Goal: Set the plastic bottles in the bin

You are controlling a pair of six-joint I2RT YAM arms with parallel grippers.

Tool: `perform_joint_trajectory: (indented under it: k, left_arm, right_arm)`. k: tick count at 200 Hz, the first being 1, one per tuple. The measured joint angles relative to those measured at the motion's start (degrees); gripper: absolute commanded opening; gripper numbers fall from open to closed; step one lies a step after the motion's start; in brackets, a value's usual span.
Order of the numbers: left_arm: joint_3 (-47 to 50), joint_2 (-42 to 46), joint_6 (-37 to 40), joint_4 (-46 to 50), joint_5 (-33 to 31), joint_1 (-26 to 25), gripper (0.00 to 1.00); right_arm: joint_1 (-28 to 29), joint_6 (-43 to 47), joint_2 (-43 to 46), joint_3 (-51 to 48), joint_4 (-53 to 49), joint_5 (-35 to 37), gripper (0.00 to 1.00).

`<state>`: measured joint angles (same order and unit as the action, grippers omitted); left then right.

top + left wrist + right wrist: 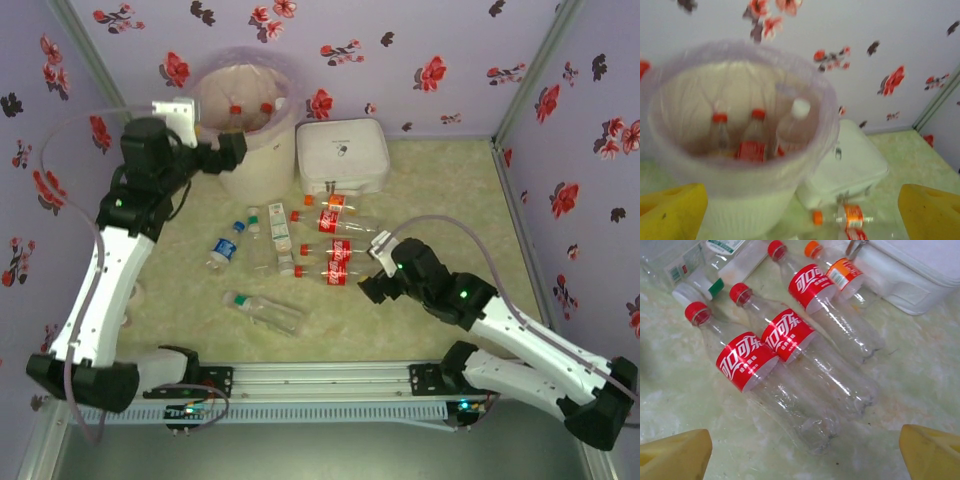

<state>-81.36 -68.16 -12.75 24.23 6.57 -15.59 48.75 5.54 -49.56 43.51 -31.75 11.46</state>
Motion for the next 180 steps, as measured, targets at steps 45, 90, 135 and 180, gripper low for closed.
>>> perform_joint_trajectory:
  k: [45, 90, 135, 180]
  left_arm:
    - [18.91, 8.59, -5.07, 5.46, -2.10, 0.00, 0.99]
    - [36.72, 20.87, -15.28, 4.57, -2.51, 4.24, 0.99]
    - [40.06, 23.39, -21.27, 3.23, -2.47, 9.07, 0.99]
    - [40.06, 23.67, -23.39, 2.75, -2.43, 10.27, 0.99]
  right_arm:
    - [1.29, -3.10, -8.17, 5.38, 2.75, -12.22, 0.87]
    - [12.33, -5.16, -22.91, 11.43, 8.46, -19.63, 0.97]
    - [18.43, -5.11, -35.26, 15.23, 10.16, -18.71, 0.99]
    - [21.59, -5.09, -43.58, 18.34, 12.26, -17.25, 0.99]
